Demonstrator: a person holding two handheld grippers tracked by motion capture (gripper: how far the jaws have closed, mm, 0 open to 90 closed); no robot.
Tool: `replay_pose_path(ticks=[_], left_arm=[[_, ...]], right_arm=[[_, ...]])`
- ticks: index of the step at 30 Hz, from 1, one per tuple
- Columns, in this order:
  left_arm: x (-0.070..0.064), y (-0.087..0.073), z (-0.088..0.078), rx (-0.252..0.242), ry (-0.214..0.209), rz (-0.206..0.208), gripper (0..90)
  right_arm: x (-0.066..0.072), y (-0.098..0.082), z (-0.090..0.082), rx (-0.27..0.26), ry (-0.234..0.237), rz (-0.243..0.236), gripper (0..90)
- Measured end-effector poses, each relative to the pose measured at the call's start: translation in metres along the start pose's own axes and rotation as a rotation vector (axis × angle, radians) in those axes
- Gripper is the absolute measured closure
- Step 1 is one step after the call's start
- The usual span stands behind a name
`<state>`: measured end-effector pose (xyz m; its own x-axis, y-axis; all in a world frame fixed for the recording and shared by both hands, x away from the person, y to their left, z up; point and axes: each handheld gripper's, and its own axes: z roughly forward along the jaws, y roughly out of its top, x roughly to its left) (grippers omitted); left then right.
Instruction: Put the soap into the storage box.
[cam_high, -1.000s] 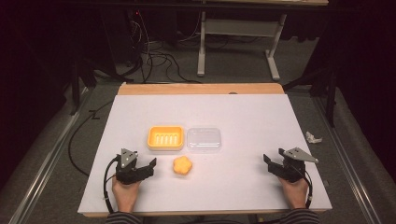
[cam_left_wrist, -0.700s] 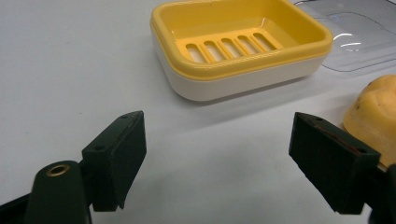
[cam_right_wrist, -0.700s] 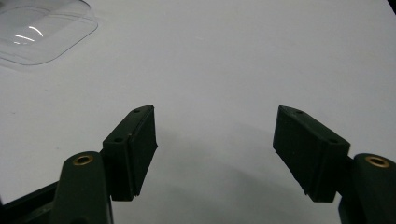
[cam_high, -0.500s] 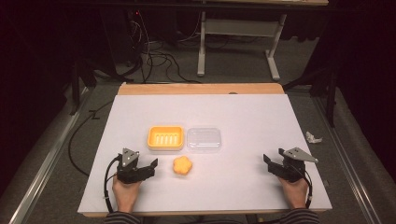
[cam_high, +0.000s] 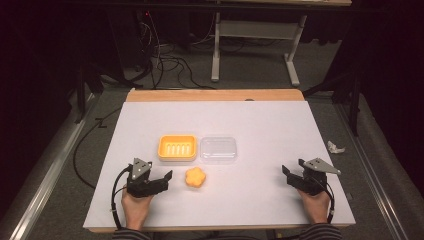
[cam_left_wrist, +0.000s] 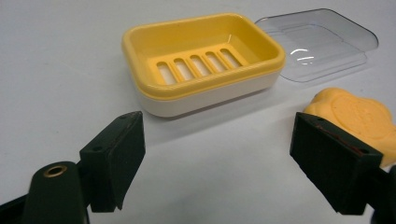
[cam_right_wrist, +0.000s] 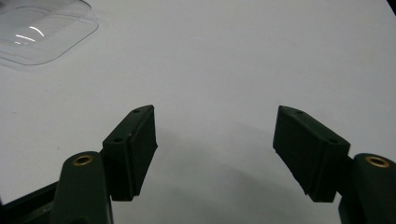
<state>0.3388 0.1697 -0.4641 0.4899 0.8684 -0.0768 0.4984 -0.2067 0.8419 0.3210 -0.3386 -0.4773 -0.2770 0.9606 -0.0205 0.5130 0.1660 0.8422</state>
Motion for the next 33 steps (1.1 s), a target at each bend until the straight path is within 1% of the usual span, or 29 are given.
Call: replay_pose_path(ticks=[4, 7, 10, 11, 13, 15, 16, 17, 19, 20, 21, 23, 24, 25, 27, 28, 29, 31, 32, 33], left_arm=[[-0.005, 0.001, 0.001, 0.019, -0.012, -0.003, 18.8], [-0.008, 0.002, 0.001, 0.027, -0.026, 0.006, 18.8], [-0.012, 0.004, 0.0, 0.03, -0.039, 0.005, 18.9], [-0.015, 0.006, -0.001, 0.024, -0.045, 0.006, 18.8], [-0.02, 0.006, -0.001, 0.024, -0.042, 0.015, 19.0], [-0.025, 0.008, 0.0, 0.025, -0.036, 0.043, 19.7], [-0.025, 0.008, 0.0, 0.025, -0.036, 0.043, 19.9], [-0.029, 0.009, 0.002, 0.034, -0.048, 0.056, 19.8], [-0.031, 0.011, 0.002, 0.026, -0.067, 0.048, 19.8], [-0.031, 0.011, 0.002, 0.026, -0.067, 0.048, 19.9], [-0.032, 0.012, 0.003, 0.024, -0.075, 0.04, 19.9], [-0.035, 0.016, 0.002, 0.032, -0.081, 0.042, 19.6], [-0.04, 0.018, 0.0, 0.034, -0.102, 0.049, 19.6], [-0.04, 0.018, 0.0, 0.034, -0.102, 0.049, 19.6], [-0.044, 0.02, 0.001, 0.045, -0.116, 0.063, 19.4], [-0.048, 0.02, 0.004, 0.059, -0.129, 0.074, 19.3], [-0.048, 0.02, 0.004, 0.059, -0.129, 0.074, 19.1], [-0.053, 0.019, 0.009, 0.07, -0.142, 0.095, 18.8], [-0.054, 0.019, 0.01, 0.08, -0.141, 0.102, 18.7], [-0.055, 0.019, 0.012, 0.085, -0.144, 0.098, 18.4]], right_arm=[[0.0, 0.0, 0.0, -0.002, 0.002, -0.003, 30.5], [0.0, 0.0, 0.0, 0.004, 0.002, 0.002, 30.6], [0.0, 0.0, 0.0, 0.001, 0.003, -0.001, 30.3], [0.001, 0.0, 0.0, -0.003, 0.005, 0.0, 30.3], [0.001, 0.0, 0.0, -0.002, 0.006, 0.0, 30.3], [0.001, 0.0, 0.0, -0.003, 0.006, -0.001, 30.3], [0.001, 0.0, 0.0, -0.002, 0.005, 0.001, 30.4], [0.001, 0.0, 0.0, -0.003, 0.005, 0.001, 30.4], [0.0, 0.0, 0.0, 0.0, 0.004, -0.001, 30.4], [0.0, 0.0, 0.0, 0.0, 0.004, -0.001, 30.4], [0.0, 0.0, 0.0, 0.003, 0.004, 0.002, 30.4], [-0.001, 0.0, 0.001, 0.006, 0.005, 0.006, 30.1], [-0.002, 0.0, 0.001, 0.008, 0.006, 0.024, 29.5], [-0.002, 0.0, 0.001, 0.008, 0.006, 0.024, 29.5], [-0.003, 0.0, 0.0, 0.0, 0.006, 0.025, 29.1], [-0.003, 0.0, -0.001, -0.007, 0.005, 0.041, 28.9], [-0.003, 0.0, -0.001, -0.011, 0.006, 0.037, 28.8], [-0.003, -0.001, -0.001, -0.013, 0.006, 0.03, 28.7], [-0.002, -0.001, -0.002, -0.013, 0.007, 0.029, 28.7], [-0.002, -0.001, -0.002, -0.015, 0.006, 0.021, 28.7]])
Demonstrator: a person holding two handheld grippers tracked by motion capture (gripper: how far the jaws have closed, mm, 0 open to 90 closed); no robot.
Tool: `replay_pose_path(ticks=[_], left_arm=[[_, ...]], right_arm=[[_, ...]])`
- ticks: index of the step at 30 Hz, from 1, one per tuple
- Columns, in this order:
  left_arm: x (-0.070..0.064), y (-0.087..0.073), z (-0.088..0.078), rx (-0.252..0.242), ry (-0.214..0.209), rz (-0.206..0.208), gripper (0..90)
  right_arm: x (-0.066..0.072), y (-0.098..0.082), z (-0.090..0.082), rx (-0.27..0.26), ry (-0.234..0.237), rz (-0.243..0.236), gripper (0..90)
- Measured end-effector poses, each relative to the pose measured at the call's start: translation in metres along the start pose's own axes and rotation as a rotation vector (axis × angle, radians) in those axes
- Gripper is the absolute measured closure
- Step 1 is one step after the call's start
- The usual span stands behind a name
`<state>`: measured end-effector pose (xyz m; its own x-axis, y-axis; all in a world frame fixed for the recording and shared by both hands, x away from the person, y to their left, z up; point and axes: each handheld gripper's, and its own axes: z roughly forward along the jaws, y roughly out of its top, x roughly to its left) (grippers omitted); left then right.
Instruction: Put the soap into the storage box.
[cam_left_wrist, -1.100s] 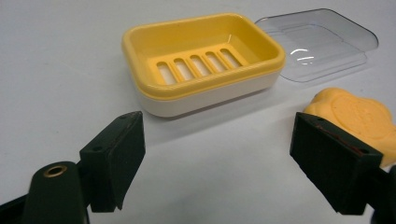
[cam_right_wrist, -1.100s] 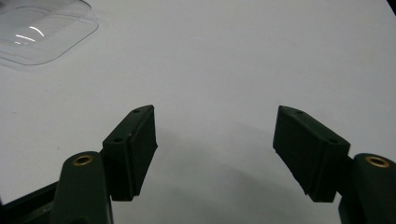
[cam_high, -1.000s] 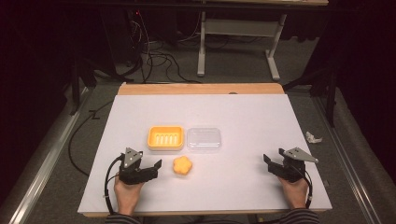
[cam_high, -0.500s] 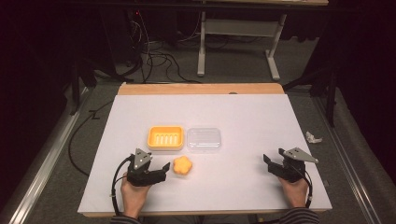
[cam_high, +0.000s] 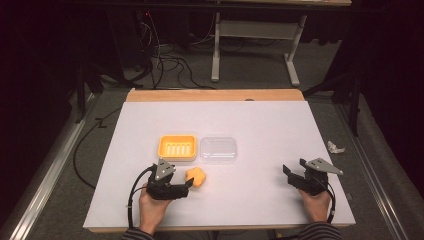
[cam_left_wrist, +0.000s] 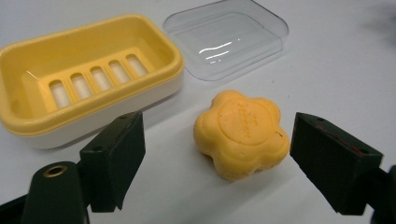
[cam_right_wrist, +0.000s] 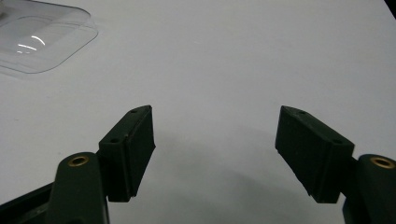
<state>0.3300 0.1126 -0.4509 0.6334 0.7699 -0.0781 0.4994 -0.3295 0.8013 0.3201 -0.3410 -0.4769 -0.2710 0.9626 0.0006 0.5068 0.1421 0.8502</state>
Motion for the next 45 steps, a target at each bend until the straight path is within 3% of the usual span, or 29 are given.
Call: replay_pose_path(ticks=[7, 10, 15, 22, 29, 37, 41, 45], left_arm=[[-0.002, 0.007, 0.007, 0.01, -0.025, -0.027, 16.4], [-0.004, 0.009, 0.013, 0.038, -0.029, -0.015, 15.6], [-0.005, 0.011, 0.013, 0.046, -0.026, -0.011, 15.3], [-0.009, 0.011, 0.02, 0.079, -0.02, 0.012, 15.2], [-0.01, 0.012, 0.031, 0.128, -0.036, 0.006, 15.2], [-0.013, 0.022, 0.041, 0.199, -0.016, 0.046, 16.0], [-0.015, 0.025, 0.046, 0.23, 0.017, 0.065, 16.2], [-0.017, 0.029, 0.048, 0.245, 0.008, 0.078, 16.6]], right_arm=[[0.0, 0.0, 0.0, 0.001, -0.002, -0.001, 28.8], [0.0, 0.0, 0.0, 0.003, 0.004, 0.0, 28.9], [0.002, 0.0, 0.002, 0.012, -0.002, -0.018, 29.0], [0.001, 0.0, 0.001, 0.007, -0.002, -0.003, 29.0], [0.0, 0.0, 0.001, 0.01, -0.001, -0.002, 28.8], [-0.001, 0.0, 0.0, 0.002, -0.005, 0.007, 28.9], [-0.001, 0.0, 0.001, 0.005, -0.002, 0.003, 28.9], [0.0, 0.0, 0.001, 0.01, 0.001, 0.003, 29.0]])
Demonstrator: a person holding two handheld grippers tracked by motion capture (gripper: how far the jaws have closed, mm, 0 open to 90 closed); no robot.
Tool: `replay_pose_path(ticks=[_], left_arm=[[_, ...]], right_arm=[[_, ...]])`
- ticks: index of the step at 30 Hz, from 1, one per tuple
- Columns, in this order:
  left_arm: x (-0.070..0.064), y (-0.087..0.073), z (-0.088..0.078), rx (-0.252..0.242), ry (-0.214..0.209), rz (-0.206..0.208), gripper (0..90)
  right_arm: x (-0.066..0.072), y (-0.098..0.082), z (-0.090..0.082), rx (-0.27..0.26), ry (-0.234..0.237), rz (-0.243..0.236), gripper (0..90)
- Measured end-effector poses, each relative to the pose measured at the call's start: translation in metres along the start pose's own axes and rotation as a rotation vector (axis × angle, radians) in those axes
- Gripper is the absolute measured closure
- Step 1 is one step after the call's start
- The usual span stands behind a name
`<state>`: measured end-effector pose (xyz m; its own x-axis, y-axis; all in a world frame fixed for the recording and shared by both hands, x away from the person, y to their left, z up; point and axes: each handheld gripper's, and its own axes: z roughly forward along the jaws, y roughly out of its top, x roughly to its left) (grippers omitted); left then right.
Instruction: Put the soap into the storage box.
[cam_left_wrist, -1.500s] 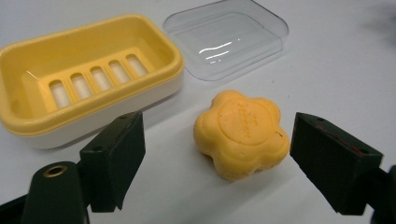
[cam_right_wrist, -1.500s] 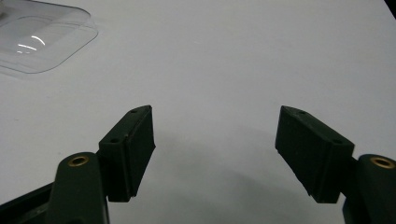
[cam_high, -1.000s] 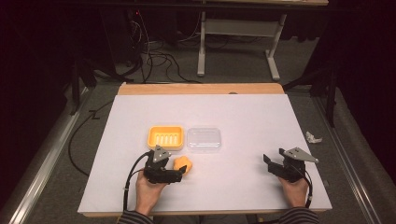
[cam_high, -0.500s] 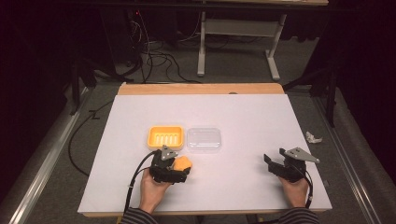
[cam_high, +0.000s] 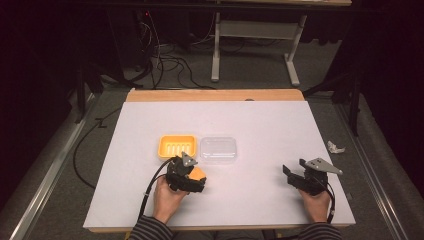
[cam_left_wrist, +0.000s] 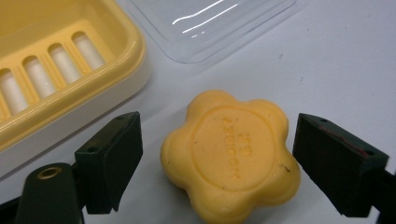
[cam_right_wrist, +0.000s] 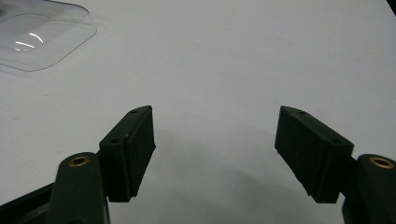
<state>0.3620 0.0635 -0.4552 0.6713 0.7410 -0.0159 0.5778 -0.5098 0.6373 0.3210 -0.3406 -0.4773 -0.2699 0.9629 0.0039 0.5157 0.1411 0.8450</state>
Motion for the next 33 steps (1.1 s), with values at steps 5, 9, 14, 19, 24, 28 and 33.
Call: replay_pose_path(ticks=[5, 9, 14, 19, 24, 28, 33], left_arm=[[-0.001, 0.003, 0.004, 0.002, -0.006, 0.013, 18.9], [-0.003, 0.002, 0.006, 0.001, -0.006, 0.022, 22.8], [-0.004, 0.001, 0.007, 0.0, 0.011, 0.034, 27.8], [-0.003, 0.0, 0.007, -0.015, 0.004, 0.046, 29.2], [-0.001, -0.001, 0.0, -0.09, 0.009, 0.029, 38.4], [0.003, -0.001, -0.004, -0.095, -0.019, 0.018, 38.5], [0.0, -0.001, 0.0, -0.09, -0.003, 0.037, 38.4]], right_arm=[[0.0, 0.0, 0.0, 0.002, 0.0, 0.0, 28.9], [0.0, 0.0, -0.001, -0.005, -0.002, -0.005, 28.9], [0.001, 0.0, 0.0, -0.006, 0.0, -0.004, 28.9], [0.0, 0.0, -0.001, -0.006, 0.0, -0.007, 28.9], [0.0, 0.0, -0.001, -0.005, 0.001, -0.008, 28.9], [0.001, 0.0, 0.0, -0.004, 0.0, -0.008, 29.0], [0.001, 0.0, -0.001, -0.004, 0.0, -0.006, 28.9]])
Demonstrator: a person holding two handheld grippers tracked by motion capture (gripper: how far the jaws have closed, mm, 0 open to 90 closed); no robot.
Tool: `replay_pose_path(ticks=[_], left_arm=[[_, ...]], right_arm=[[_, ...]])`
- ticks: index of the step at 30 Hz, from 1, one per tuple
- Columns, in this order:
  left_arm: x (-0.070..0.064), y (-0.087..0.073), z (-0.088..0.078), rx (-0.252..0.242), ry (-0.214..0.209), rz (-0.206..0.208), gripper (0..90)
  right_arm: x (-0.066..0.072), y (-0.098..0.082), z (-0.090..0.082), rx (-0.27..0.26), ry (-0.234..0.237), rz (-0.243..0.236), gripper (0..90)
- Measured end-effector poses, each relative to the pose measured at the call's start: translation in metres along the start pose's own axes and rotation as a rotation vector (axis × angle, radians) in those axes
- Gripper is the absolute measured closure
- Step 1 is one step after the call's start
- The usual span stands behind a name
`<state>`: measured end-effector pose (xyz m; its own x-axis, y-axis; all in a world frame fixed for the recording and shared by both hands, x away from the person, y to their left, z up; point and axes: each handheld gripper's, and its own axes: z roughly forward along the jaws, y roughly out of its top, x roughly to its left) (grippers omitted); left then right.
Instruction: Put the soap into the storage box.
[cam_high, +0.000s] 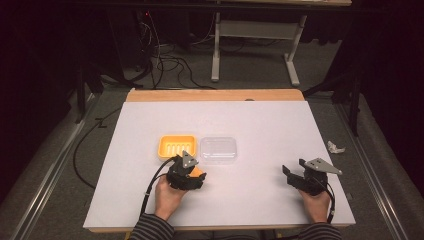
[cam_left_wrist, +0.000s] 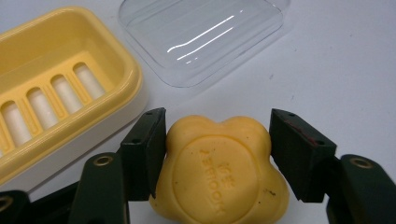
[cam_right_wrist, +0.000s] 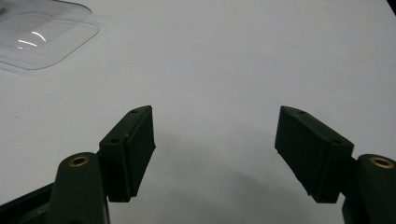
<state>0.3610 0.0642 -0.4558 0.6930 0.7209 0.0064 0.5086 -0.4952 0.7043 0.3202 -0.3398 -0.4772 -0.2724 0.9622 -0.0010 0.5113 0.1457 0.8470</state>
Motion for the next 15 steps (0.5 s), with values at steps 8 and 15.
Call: replay_pose_path(ticks=[8, 15], left_arm=[[-0.0036, 0.0028, 0.0061, 0.03, 0.017, 0.025, 38.0], [-0.0074, 0.0035, 0.0085, 0.047, 0.04, 0.048, 36.4]], right_arm=[[-0.0007, 0.0001, 0.0001, 0.001, -0.001, -0.002, 28.9], [-0.0006, 0.0002, 0.0007, 0.003, 0.003, -0.006, 28.9]])
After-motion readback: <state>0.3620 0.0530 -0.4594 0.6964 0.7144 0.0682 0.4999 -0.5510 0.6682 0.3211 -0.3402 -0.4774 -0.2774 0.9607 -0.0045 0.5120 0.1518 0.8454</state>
